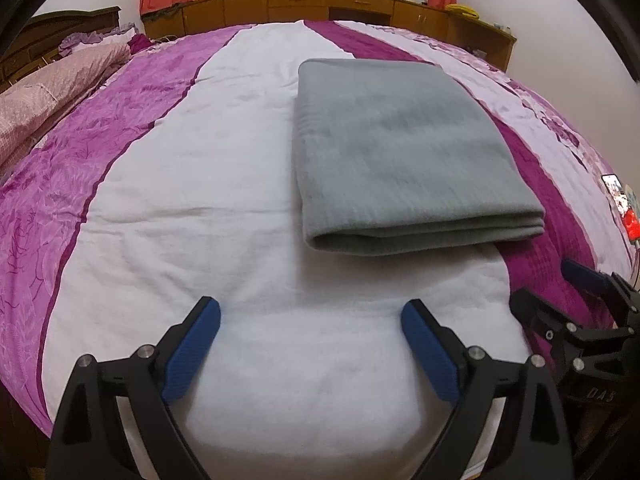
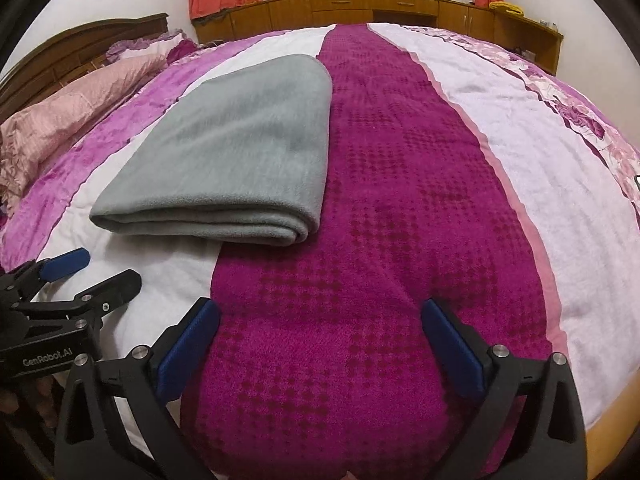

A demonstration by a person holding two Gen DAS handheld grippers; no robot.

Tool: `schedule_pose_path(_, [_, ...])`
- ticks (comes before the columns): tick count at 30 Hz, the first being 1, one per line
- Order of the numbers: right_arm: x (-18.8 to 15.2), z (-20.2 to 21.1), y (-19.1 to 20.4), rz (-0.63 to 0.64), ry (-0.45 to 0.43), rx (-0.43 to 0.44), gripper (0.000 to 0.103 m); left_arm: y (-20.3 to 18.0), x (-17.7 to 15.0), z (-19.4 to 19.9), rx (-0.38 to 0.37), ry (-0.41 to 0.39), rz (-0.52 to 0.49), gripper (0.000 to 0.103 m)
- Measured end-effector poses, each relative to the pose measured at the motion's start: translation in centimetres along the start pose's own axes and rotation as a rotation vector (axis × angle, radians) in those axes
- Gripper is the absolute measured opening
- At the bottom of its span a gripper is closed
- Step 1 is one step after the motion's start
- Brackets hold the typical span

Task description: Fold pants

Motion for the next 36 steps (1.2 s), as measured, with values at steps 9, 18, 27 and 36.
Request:
schedule_pose_path(9, [-0.10, 0.11, 0.06, -0.001, 0.000, 0.002, 0.099, 0.02, 0.09, 0.02, 0.005, 0.007, 0.006, 0.095])
schedule_pose_path(18, [-0.09, 0.09, 0.06, -0.001, 0.000, 0.002, 0.099, 0.09, 0.06, 0.01, 0.003, 0.009, 0.009, 0.095])
schedule_pose_path(27, [-0.09, 0.09, 0.05, -0.001, 0.000, 0.003, 0.099, 0.16, 0.02, 0.06, 0.003, 0.012, 0.012, 0.095])
schedule_pose_path(36, [-0.11, 0.08, 0.04, -0.001, 0.000, 0.003, 0.099, 0.17, 0.01, 0.07, 0.002, 0.012, 0.010, 0.095])
Point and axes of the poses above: each gripper's, at about its wrist camera, not at the fingertips, and z roughly against the way its jaws point, y to its left, x to its top, the point moved 7 cm from there along -z, roughly the way its jaws point, and after that the axes turned 14 degrees about -x, right-handed, at the moved point
